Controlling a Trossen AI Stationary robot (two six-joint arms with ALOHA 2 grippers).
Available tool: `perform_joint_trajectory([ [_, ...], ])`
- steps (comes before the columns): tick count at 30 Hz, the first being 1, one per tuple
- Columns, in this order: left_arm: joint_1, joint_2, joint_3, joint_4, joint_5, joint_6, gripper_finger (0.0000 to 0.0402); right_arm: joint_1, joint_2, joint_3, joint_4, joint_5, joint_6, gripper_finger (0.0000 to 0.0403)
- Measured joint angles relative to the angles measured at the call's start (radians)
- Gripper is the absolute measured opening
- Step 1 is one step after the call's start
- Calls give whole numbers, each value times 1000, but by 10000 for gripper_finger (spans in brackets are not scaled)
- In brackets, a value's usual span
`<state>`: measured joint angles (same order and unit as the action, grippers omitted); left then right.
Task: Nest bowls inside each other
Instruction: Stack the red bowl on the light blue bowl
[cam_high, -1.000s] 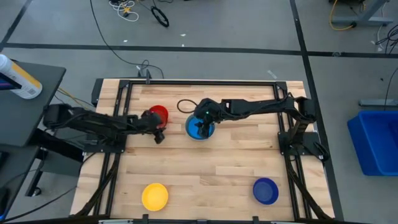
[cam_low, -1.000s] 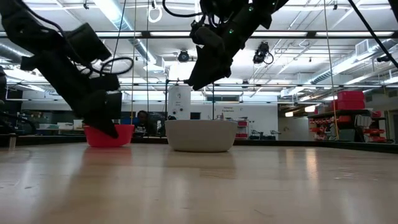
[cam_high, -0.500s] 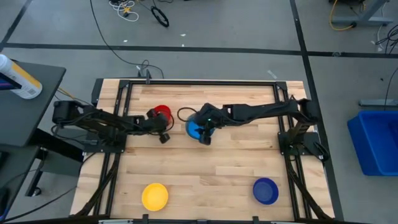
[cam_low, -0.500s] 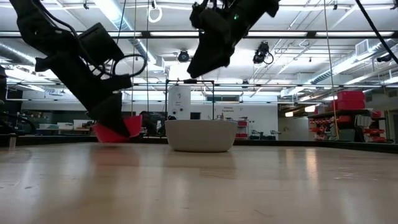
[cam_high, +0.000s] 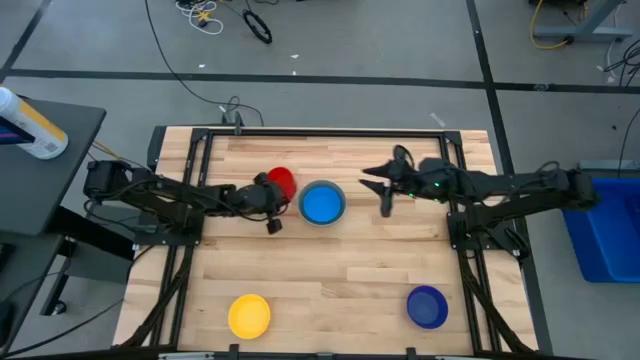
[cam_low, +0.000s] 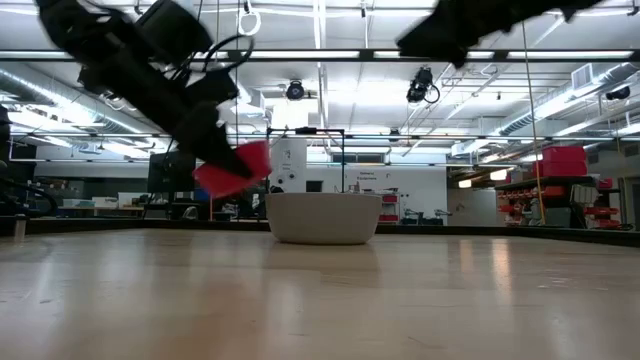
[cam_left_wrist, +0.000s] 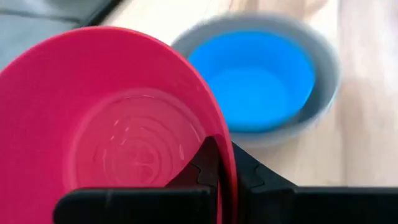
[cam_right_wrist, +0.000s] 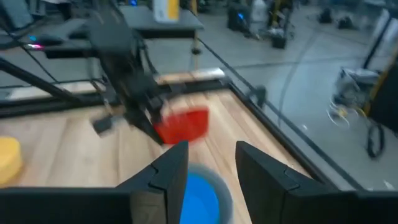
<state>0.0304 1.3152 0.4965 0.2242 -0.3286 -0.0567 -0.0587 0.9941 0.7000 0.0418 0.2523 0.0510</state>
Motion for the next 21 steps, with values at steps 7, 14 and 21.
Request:
perform_joint_trajectory([
  [7, -24, 180, 299, -158, 95, 147, 7, 29, -85, -172, -5, 13, 90, 142],
  [14, 8, 470, 548, -359, 167, 172, 7, 68, -78, -178, -7, 17, 88, 142],
  [21, 13, 520, 594, -395, 262, 142, 6, 101, -79, -179, -55, 17, 83, 142],
])
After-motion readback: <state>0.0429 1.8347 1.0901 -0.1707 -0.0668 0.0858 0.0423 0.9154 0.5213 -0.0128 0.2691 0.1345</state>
